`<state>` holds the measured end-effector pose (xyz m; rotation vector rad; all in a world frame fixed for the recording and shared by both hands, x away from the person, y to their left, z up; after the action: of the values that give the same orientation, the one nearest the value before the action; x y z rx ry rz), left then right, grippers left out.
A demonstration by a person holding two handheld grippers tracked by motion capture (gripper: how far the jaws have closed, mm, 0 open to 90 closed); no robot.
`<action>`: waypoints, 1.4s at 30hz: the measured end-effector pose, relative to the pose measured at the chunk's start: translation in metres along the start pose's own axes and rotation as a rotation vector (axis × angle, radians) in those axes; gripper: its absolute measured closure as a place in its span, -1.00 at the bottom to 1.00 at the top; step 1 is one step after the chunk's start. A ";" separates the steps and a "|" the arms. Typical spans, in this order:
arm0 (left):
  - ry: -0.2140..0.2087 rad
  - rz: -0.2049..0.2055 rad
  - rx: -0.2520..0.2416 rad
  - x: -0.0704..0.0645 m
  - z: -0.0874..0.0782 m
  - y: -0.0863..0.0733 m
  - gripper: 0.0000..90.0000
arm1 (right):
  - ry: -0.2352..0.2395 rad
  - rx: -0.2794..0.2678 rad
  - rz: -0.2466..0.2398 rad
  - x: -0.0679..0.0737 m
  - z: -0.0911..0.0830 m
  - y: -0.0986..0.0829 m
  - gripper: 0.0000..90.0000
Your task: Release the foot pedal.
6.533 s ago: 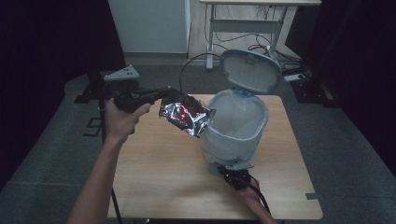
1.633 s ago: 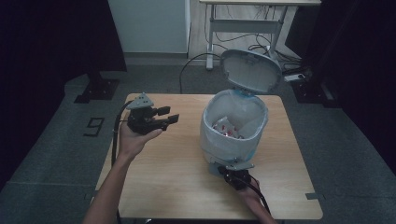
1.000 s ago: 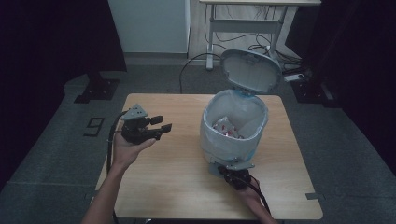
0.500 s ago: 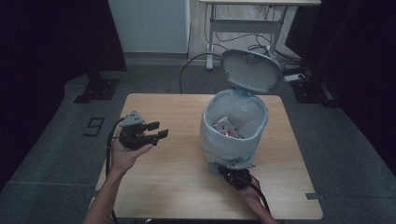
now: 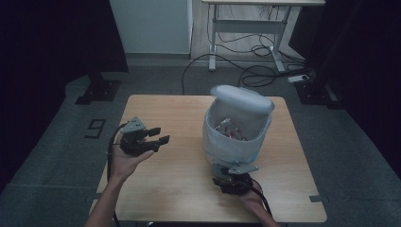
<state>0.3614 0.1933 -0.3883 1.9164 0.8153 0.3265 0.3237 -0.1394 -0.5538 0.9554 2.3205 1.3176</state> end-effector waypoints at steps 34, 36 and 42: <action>-0.001 -0.007 0.004 -0.011 0.003 -0.045 0.06 | 0.006 -0.092 0.007 -0.021 -0.068 0.000 -0.05; 0.000 -0.005 0.009 -0.012 0.003 -0.048 0.05 | -0.010 -0.089 0.010 -0.026 -0.073 -0.001 -0.04; -0.006 -0.020 0.025 -0.012 0.007 -0.063 0.05 | -0.032 -0.068 0.035 -0.043 -0.083 -0.006 -0.04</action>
<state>0.3313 0.1981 -0.4447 1.9303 0.8380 0.2997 0.3064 -0.2241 -0.5170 0.9927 2.2299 1.3761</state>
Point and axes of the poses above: each handheld gripper's, and its own axes: z roughly forward along the jaws, y roughly out of its top, x roughly to its left, the point moved 2 cm from there along z, roughly forward along the jaws, and after that the axes turned 3 degrees about -y, right-handed, at the moved point
